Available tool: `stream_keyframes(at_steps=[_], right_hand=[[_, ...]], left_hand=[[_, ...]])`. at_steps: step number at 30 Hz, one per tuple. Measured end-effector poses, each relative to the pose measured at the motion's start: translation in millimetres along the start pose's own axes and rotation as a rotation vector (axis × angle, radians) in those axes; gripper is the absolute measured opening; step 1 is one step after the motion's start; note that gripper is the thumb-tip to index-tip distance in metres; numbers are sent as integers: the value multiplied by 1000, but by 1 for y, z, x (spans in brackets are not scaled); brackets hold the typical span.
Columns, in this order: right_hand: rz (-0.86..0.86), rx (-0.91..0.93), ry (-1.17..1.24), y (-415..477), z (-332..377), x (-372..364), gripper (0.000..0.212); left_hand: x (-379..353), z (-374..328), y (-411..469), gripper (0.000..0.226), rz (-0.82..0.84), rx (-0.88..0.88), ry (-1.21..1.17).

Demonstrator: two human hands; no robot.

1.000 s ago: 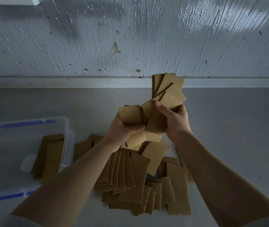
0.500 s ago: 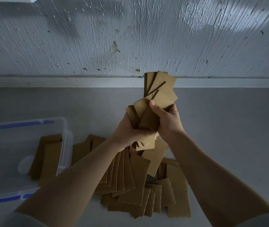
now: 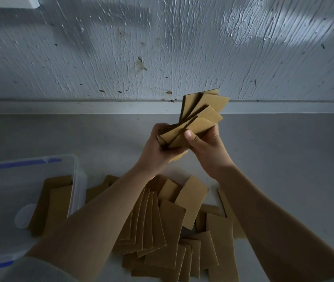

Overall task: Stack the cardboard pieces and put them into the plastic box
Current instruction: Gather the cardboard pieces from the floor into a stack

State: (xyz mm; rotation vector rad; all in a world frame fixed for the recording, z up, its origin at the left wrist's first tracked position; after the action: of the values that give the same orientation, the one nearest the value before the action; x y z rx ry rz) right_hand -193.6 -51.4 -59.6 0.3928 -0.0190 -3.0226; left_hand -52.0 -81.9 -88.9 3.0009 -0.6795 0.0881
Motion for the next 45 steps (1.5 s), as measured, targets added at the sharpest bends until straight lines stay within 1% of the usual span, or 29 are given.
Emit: stream_keyframes(at_steps=[3,4,6,8,10,12,13,15,16,18,22,23,24,25,26,28,30,32,33,35,37,38,41,43,45], right_hand=[[-16,26,-79,1,-5,3,58],[-16,29,-93,1,-7,4,60],[-17,16,-124,0,-14,6,70],[-30,0,-149,0,-21,7,77],[-33,2,-154,-1,-25,8,78],[-22,4,-132,-2,-26,7,84],[-15,7,-119,-3,-26,7,90],[-17,-20,-69,-3,-30,7,103],[-26,-44,-47,-3,-31,6,104],[-30,-76,-48,-4,-32,3,91],[-38,-57,-70,-5,-28,0,43],[-36,-50,-50,-5,-26,0,32],[-41,-48,-12,-5,-25,1,26],[-49,-47,46,-5,-24,1,22],[-57,-46,103,-4,-23,3,20],[-49,-38,169,-4,-22,6,22],[-1,-39,185,-6,-22,7,25],[30,-59,143,-6,-23,7,31],[29,-67,106,-6,-23,5,34],[5,-51,72,-7,-22,2,33],[-31,-19,90,-8,-22,-1,32],[-35,-9,66,-10,-23,-3,38],[-5,6,-81,-12,-27,-8,66],[-34,16,-98,-11,-24,-11,72],[-92,31,-83,-9,-22,-10,73]], left_hand=[[0,6,6,69,-13,24,-9],[-1,9,6,73,-12,36,-37],[0,13,5,79,20,56,-108],[3,15,6,75,86,59,-122],[5,14,5,70,125,24,-100],[7,16,3,79,93,20,-168],[7,16,2,81,76,23,-212],[4,17,-1,76,76,9,-277],[3,17,-2,72,83,-4,-299],[1,19,-3,63,69,-37,-320],[-1,18,-2,50,37,-53,-410],[-2,18,-1,55,28,-49,-444],[-2,18,-1,67,17,-46,-471],[-2,17,-1,77,9,-39,-476],[-1,18,-2,81,-5,-36,-448],[0,19,-3,82,-15,-53,-303],[1,20,-4,95,54,-63,-229],[0,24,-4,111,137,-110,-126],[-1,26,-4,113,165,-141,-59],[-2,28,-3,108,175,-175,37],[-1,31,-2,97,106,-168,63],[-1,31,-2,92,87,-166,49],[-7,24,-2,80,108,-155,-94],[-10,20,-2,78,98,-178,-83],[-10,21,0,84,102,-196,-48]])
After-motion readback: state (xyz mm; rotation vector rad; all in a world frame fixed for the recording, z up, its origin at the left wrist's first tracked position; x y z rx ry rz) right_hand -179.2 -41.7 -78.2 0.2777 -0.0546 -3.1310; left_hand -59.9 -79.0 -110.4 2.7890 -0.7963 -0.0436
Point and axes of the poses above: each hand's wrist, its own y-axis towards the middle knuckle, its own x-axis out of the back of the hand, z = x × y, the point moved 1 cm from there along y, towards the middle knuckle, and after that the axes turned 7 degrees about z, right-handed, at the moved point
